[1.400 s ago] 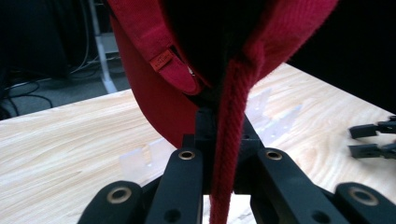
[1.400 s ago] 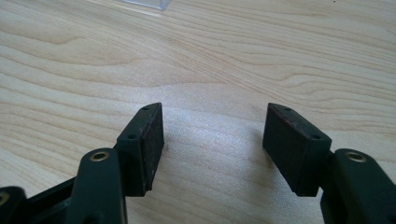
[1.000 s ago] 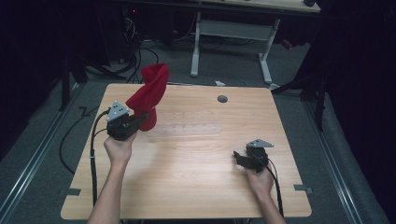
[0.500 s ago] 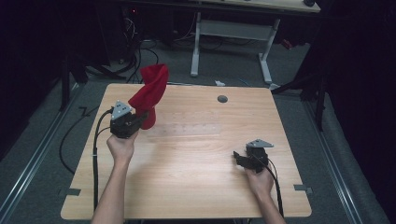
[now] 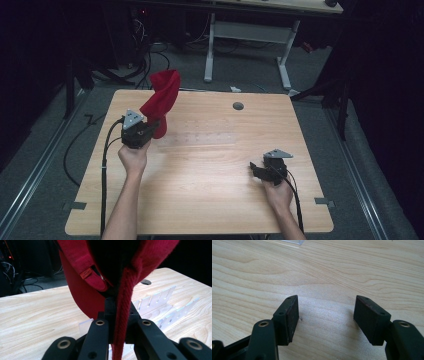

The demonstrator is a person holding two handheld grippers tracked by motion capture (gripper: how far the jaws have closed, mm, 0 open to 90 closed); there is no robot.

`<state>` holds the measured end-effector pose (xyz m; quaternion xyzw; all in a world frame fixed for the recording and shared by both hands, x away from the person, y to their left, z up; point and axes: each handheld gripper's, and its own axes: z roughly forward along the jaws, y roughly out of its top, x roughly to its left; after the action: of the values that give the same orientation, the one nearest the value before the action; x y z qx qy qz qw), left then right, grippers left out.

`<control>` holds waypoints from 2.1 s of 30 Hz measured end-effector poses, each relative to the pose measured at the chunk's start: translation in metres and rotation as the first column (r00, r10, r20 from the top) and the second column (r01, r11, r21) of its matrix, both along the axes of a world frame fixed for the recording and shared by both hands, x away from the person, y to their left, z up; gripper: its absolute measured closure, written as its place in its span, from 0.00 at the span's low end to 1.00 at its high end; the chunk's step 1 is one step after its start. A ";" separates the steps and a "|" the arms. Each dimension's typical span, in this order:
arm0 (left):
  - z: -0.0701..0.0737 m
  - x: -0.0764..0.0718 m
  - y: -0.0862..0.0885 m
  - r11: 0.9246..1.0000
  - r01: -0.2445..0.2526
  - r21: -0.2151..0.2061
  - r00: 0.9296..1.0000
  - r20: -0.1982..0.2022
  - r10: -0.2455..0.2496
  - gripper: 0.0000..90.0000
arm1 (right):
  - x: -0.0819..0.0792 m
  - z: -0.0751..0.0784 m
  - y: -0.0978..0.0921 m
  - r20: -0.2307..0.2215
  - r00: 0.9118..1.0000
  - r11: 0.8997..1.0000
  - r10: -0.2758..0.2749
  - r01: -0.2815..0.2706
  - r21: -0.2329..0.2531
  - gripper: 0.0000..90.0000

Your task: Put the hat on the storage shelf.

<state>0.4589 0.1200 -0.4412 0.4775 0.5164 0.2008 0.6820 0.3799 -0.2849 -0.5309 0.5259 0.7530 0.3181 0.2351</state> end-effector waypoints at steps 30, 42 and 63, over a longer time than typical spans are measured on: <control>-0.024 -0.008 0.000 1.000 0.000 0.002 0.996 -0.085 0.000 0.93 | 0.000 0.000 0.000 0.000 1.000 1.000 0.000 0.000 0.000 0.41; -0.028 -0.017 0.004 0.999 0.007 0.031 0.992 -0.124 -0.003 0.83 | 0.000 0.000 0.000 0.000 1.000 1.000 0.000 0.000 0.001 0.41; -0.030 -0.029 0.013 0.999 -0.006 0.051 0.981 -0.193 0.015 0.47 | 0.000 0.000 0.000 0.000 1.000 1.000 0.000 0.000 0.000 0.41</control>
<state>0.4302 0.1331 -0.4713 0.5089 0.5775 0.1699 0.6153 0.3799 -0.2849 -0.5309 0.5259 0.7530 0.3182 0.2349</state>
